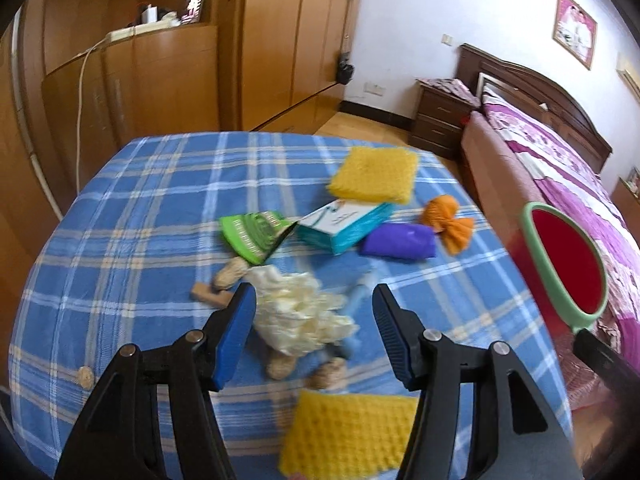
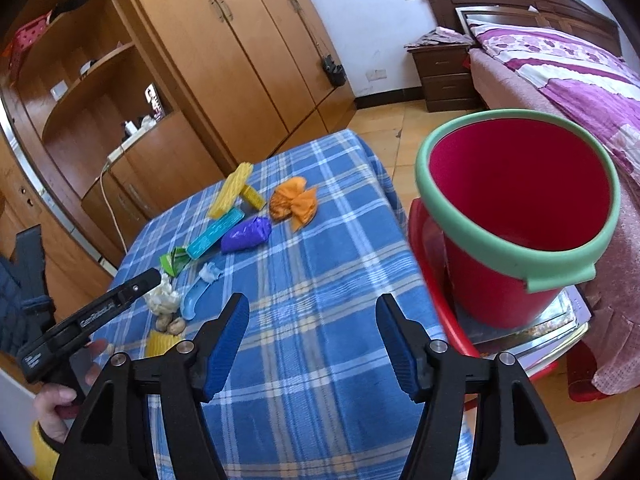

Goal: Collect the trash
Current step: 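Move both open tools back over the table, then grasp the white plastic bag with the left tool while the right tool grasps the yellow foam net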

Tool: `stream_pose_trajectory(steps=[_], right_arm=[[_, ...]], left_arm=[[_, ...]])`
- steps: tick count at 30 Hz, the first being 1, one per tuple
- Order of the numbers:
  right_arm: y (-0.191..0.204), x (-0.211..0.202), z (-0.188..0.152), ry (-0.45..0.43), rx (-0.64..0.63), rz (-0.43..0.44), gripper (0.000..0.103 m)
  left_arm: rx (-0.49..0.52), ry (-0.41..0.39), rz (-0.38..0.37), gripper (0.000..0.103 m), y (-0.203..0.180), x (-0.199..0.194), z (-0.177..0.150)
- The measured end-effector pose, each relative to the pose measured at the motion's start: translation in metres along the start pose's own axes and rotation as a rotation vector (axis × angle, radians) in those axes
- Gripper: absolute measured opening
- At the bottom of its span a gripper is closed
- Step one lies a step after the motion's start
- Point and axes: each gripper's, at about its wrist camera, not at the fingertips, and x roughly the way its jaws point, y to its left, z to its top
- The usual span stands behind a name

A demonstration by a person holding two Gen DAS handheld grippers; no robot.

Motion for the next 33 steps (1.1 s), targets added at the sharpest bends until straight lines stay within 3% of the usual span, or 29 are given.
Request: stream_pose_trajectory(steps=[13,18,22,33], right_arm=[[0.011,0.008,-0.007,0.034,-0.023,0.0,0.067],[0.012,0.009,-0.008,0.041,-0.021,-0.001,0.067],[0.013,0.01,-0.008,0.044,-0.025,0.0,0.067],[0.043,0.025,-0.017,0.082,-0.082,0.043,0.067]], left_arm=[[-0.054,0.053,-0.005,0.061,0.02,0.025,-0.009],[-0.045,0.049,-0.016,0.044,0.02,0.027,-0.009],[-0.046,0.04,-0.018,0.038,0.021,0.023,-0.01],[-0.062,-0.018,-0.027,0.037,0.037,-0.018,-0.009]])
